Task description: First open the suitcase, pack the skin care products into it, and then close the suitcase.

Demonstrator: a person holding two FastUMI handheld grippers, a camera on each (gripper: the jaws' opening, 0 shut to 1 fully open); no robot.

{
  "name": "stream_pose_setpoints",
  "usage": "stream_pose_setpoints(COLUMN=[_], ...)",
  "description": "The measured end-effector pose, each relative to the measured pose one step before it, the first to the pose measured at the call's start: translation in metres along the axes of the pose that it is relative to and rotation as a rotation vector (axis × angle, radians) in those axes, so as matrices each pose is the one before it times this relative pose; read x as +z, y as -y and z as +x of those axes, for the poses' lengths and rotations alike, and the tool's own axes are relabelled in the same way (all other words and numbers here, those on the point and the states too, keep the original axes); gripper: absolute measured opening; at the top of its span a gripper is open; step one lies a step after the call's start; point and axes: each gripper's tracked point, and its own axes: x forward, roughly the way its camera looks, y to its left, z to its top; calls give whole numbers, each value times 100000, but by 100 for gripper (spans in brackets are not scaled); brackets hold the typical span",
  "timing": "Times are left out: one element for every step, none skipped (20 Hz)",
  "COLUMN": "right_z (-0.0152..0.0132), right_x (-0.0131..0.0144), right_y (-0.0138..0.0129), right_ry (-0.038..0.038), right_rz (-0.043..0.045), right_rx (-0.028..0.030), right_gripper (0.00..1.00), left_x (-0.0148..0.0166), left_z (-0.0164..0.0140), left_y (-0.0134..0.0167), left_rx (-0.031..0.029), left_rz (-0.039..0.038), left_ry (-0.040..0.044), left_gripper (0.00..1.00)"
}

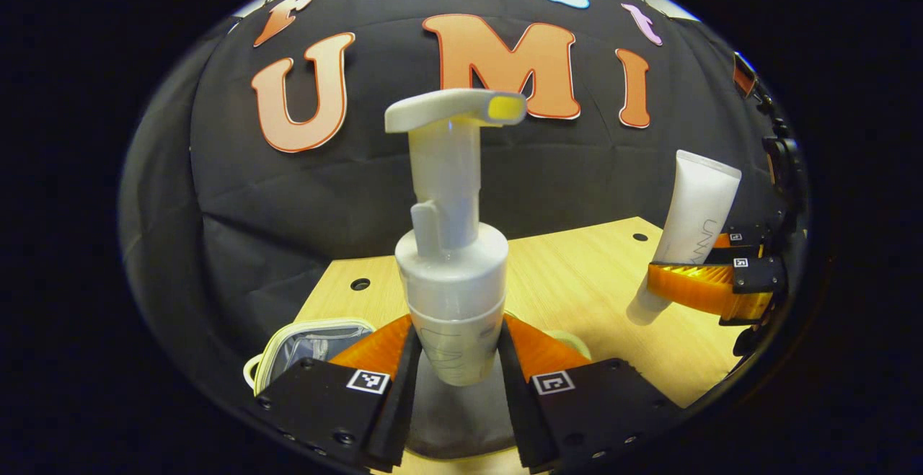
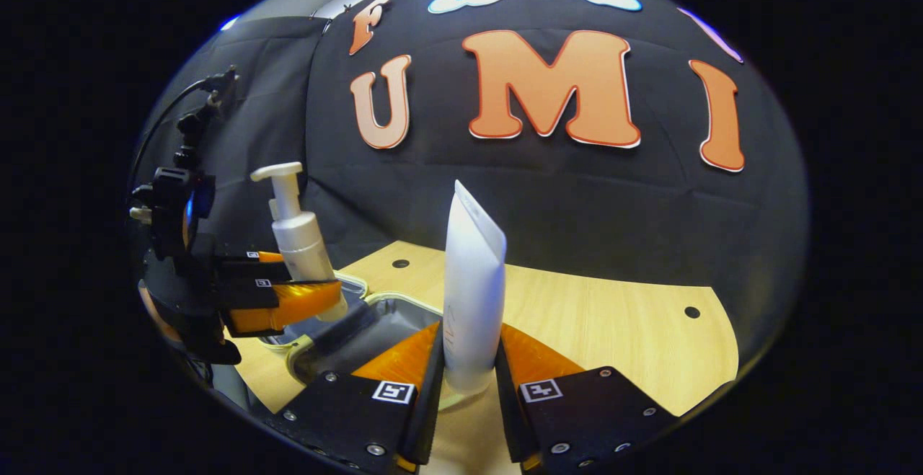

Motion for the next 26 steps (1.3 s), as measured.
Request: stream_pose_setpoints(right_z=[466, 462, 471, 510, 396, 387, 490, 484, 431, 370, 350, 360, 404, 317, 250, 273, 315, 178, 126, 115, 105, 128, 44, 83, -6, 107], right_x=[-254, -444, -414, -498, -368, -318, -307, -375, -174, -261, -306, -237, -124, -126, -158, -73, -17, -44, -127, -112, -84, -152, -205, -145, -118, 62], right_y=[-743, -887, -655, -640, -522, -433, -369, -337, -248, -206, -118, -74, -57, -3, -41, 4, 36, 32, 63, 64, 23, -91, 46, -78, -18, -53], right_ry=[-972, -1335, -1114, -1551, -996, -957, -688, -1125, -692, -835, -624, -701, -538, -755, -645, -452, -200, -521, -541, -792, -482, -745, -701, -721, -390, -242], right_rz=[-91, 478, 271, 81, -114, 159, 682, 1170, 1061, 820, 525, 518, 706, 984, 1144, 839, 438, 416, 360, 342, 78, -46, 6, 306, 309, 242], right_rx=[406, 698, 506, 449, 122, 136, 89, 287, -139, -43, -231, 119, 13, 249, 66, 123, -182, -12, -213, 125, 49, 432, 95, 374, -92, 453], right_gripper=[39, 39, 39, 39, 39, 39, 40, 39, 40, 40, 39, 39, 40, 39, 39, 40, 40, 40, 39, 39, 39, 40, 40, 40, 40, 40], left_x=[-973, -1316, -1115, -1280, -1199, -1377, -1180, -931, -547, -316, -633, -431, -264, -412, -429, -529, -580, -410, -118, 443, 34, 410, -96, -296, -196, -230], left_z=[549, 991, 768, 397, 468, 348, 575, 366, 252, -138, 66, 31, -49, 152, 97, 412, 351, 528, 332, 470, 483, 277, 545, 368, 360, 566], left_y=[-442, -396, -365, -279, -313, -215, -238, -143, -57, 249, 316, 123, 68, -115, 132, 150, 145, -6, 131, -129, 22, 72, -199, 23, 224, 266], left_rx=[-1429, -1298, -762, -852, -718, -791, -829, 751, 1280, 636, -180, -1188, -501, 44, -817, -319, -327, 114, -196, 312, 685, 439, 1376, 723, 322, -397], left_rz=[-521, -360, -743, -879, -1420, -1254, -918, 490, 1857, 1881, 121, -667, -741, -94, -23, -784, -684, -1567, -839, 510, -88, 55, -1187, -1348, -1039, -913], left_ry=[-3259, -2929, -3624, -3583, -4672, -3743, -3253, -4452, -3905, -3143, -4476, -2823, -3017, -3950, -3961, -4067, -4540, -2632, -2111, 1585, -1744, 219, -1870, -2689, -2097, -1357], left_gripper=[57, 57, 57, 57, 57, 57, 57, 58, 58, 58, 58, 57, 58, 57, 58, 58, 57, 58, 58, 58, 57, 57, 58, 58, 58, 59])
